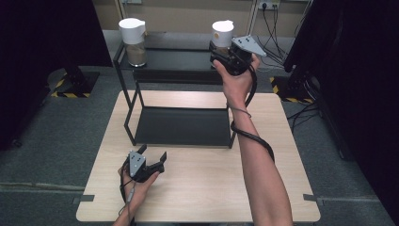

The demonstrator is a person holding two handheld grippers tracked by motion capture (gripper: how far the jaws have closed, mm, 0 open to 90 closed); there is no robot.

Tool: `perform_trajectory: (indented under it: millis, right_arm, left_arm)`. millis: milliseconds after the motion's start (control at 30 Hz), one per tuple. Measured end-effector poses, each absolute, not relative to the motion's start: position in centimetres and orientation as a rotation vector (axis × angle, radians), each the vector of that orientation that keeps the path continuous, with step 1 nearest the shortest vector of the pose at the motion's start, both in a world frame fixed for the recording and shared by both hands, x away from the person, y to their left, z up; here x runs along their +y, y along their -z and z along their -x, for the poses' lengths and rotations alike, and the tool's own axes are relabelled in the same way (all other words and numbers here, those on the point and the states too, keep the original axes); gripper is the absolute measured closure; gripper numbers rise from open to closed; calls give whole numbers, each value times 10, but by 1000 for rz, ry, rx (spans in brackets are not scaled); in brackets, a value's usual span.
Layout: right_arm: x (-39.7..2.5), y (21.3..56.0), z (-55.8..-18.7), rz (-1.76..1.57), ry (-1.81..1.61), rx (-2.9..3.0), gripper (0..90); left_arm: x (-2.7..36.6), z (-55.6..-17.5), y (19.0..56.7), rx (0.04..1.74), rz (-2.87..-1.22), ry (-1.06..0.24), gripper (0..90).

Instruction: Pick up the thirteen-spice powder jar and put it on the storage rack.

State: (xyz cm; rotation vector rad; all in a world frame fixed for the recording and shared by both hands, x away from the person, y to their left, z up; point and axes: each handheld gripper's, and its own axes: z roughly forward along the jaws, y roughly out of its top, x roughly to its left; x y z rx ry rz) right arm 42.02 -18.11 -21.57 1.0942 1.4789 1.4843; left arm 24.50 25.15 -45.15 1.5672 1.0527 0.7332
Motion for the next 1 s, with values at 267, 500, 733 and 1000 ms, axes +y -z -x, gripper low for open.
perform_trajectory:
  millis: [267, 500, 733, 1000]
  right_arm:
    - [-187, 219, -412, -1114, -1521, 1480, 116]
    - [-191, 223, -400, -1076, -1546, 1488, 79]
    - [-192, 227, -384, -1069, -1573, 1483, 75]
    - [-197, 236, -373, -1043, -1583, 1494, 74]
  left_arm:
    - [251, -245, 452, 1054, -1566, -734, 125]
    - [251, -245, 451, 1053, -1570, -735, 125]
    - [251, -245, 451, 1051, -1576, -739, 125]
    - [250, -244, 451, 1049, -1578, -742, 125]
